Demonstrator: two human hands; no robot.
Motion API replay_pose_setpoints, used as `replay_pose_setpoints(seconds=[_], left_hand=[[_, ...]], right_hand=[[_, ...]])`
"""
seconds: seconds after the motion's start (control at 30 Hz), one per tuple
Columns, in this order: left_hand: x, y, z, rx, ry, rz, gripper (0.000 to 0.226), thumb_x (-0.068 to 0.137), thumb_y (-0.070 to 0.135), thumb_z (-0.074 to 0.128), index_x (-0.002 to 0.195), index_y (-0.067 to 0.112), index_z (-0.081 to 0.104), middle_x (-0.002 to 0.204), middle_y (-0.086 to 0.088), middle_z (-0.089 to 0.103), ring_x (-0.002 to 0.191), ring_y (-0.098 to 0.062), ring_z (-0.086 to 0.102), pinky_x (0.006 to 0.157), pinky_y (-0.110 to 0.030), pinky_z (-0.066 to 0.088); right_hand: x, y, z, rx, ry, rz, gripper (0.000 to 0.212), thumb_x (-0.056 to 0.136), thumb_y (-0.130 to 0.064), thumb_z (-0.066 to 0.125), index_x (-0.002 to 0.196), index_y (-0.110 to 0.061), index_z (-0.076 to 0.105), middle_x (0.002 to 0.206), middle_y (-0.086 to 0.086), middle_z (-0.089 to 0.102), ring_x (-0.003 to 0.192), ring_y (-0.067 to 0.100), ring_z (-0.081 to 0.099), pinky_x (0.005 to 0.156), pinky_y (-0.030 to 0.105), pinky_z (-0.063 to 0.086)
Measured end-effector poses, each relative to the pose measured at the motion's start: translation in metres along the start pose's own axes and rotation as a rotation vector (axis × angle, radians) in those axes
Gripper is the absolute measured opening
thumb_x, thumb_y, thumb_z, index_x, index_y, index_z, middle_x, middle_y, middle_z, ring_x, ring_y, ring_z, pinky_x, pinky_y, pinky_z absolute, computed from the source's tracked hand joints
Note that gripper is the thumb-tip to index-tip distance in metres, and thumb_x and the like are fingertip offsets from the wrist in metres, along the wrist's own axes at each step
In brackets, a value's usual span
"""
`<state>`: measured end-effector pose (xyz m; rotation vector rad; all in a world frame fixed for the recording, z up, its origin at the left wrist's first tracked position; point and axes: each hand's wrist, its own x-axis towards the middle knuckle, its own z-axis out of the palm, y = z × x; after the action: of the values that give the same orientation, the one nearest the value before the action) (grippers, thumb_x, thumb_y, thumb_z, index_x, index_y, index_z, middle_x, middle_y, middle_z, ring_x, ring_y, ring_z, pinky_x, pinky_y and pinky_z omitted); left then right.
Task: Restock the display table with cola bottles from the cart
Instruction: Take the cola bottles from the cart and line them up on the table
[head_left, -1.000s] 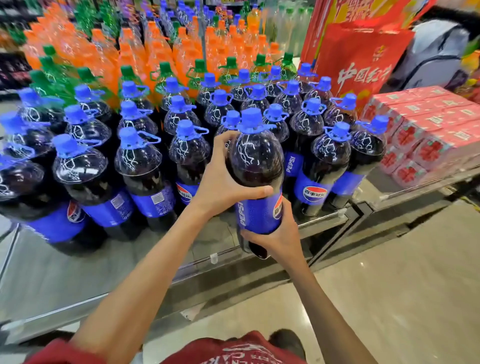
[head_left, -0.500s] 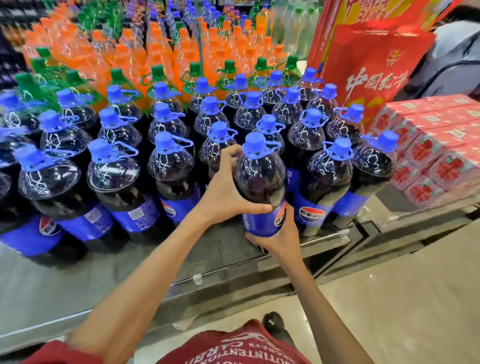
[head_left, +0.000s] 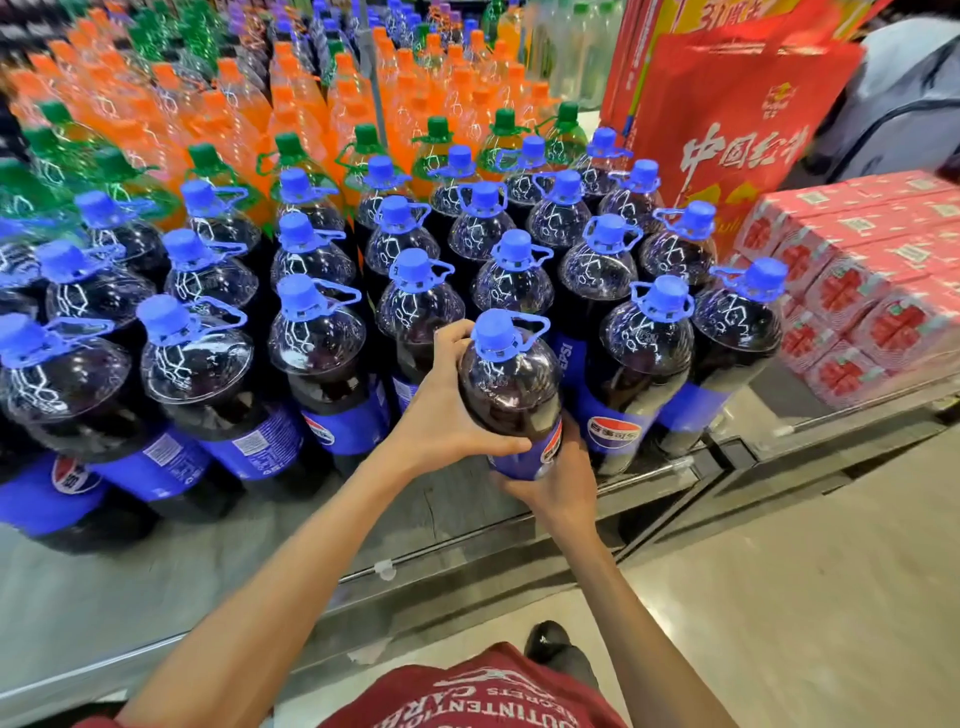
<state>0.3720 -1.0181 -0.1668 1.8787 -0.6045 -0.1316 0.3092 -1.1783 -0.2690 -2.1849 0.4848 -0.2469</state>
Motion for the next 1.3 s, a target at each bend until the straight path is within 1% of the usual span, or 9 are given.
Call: replay_pose_setpoints(seconds=[0.1,0.23,0.37,0.43,0.6,0.8,0.97,1.07,1.3], left_hand=[[0.003,-0.001,0.000,0.014,-0.015,0.004,0.119,0.054,0.012,0.100,0.140,0.031,0.019,0.136,0.013,0.043,0.126,0.006,0.048,0.106,-0.018,0.043],[0.006,-0.002,0.001,0.030,-0.040,0.030,0.119,0.055,0.015,0.100,0.139,0.034,0.019,0.136,0.015,0.043,0.129,0.002,0.048,0.108,-0.021,0.042],[0.006,-0.002,0.003,0.043,-0.028,0.047,0.116,0.056,0.017,0.100,0.138,0.039,0.020,0.135,0.021,0.043,0.132,0.000,0.045,0.109,-0.022,0.041],[0.006,-0.002,0.004,0.044,-0.015,0.063,0.116,0.055,0.018,0.100,0.139,0.038,0.022,0.138,0.022,0.042,0.133,0.002,0.044,0.110,-0.019,0.039],[0.006,-0.001,0.010,0.078,0.028,0.134,0.115,0.053,0.031,0.100,0.145,0.025,0.032,0.147,0.003,0.040,0.140,-0.009,0.039,0.117,-0.030,0.035],[0.015,0.005,0.015,0.144,-0.029,0.177,0.109,0.062,0.032,0.097,0.150,0.025,0.033,0.141,0.002,0.039,0.132,-0.004,0.040,0.110,-0.010,0.030],[0.016,0.006,0.014,0.160,-0.050,0.163,0.110,0.063,0.034,0.096,0.151,0.023,0.032,0.141,0.003,0.037,0.134,-0.005,0.039,0.113,-0.015,0.032],[0.016,0.005,0.011,0.168,-0.080,0.161,0.111,0.065,0.031,0.095,0.153,0.025,0.029,0.142,0.004,0.035,0.134,-0.003,0.037,0.112,-0.011,0.029],[0.018,0.004,0.010,0.200,-0.091,0.167,0.112,0.066,0.028,0.095,0.153,0.021,0.025,0.142,0.005,0.032,0.134,0.000,0.033,0.111,-0.006,0.025]], right_hand=[[-0.001,0.001,0.003,-0.002,0.005,0.023,0.114,0.049,-0.048,0.097,0.144,-0.025,0.038,0.130,-0.001,0.062,0.122,0.019,0.059,0.097,0.044,0.056],[-0.001,0.004,0.005,0.012,0.026,0.038,0.114,0.050,-0.051,0.096,0.145,-0.022,0.040,0.129,0.000,0.062,0.122,0.020,0.058,0.096,0.044,0.055],[-0.008,0.005,0.007,-0.028,0.075,0.041,0.095,0.057,-0.049,0.096,0.134,-0.016,0.050,0.113,-0.002,0.057,0.111,0.020,0.058,0.090,0.039,0.055],[-0.012,0.007,0.010,-0.026,0.100,0.045,0.092,0.059,-0.049,0.095,0.132,-0.015,0.050,0.114,0.000,0.055,0.112,0.019,0.055,0.091,0.036,0.053],[-0.019,0.005,0.012,-0.011,0.173,0.033,0.093,0.062,-0.050,0.093,0.133,-0.009,0.049,0.125,0.002,0.050,0.120,0.018,0.048,0.094,0.033,0.049],[-0.023,0.008,0.014,0.089,0.264,0.057,0.087,0.059,-0.049,0.095,0.124,-0.014,0.049,0.116,-0.006,0.046,0.108,0.010,0.048,0.086,0.033,0.053],[-0.025,0.010,0.018,0.118,0.309,0.060,0.087,0.059,-0.050,0.094,0.125,-0.015,0.050,0.117,-0.006,0.046,0.110,0.011,0.048,0.085,0.030,0.050],[-0.026,0.010,0.019,0.133,0.330,0.052,0.088,0.059,-0.049,0.095,0.127,-0.014,0.050,0.117,-0.009,0.044,0.109,0.008,0.047,0.085,0.028,0.048],[-0.026,0.012,0.021,0.069,0.341,0.027,0.090,0.061,-0.048,0.094,0.131,-0.010,0.051,0.124,0.003,0.050,0.114,0.017,0.050,0.085,0.032,0.050]])
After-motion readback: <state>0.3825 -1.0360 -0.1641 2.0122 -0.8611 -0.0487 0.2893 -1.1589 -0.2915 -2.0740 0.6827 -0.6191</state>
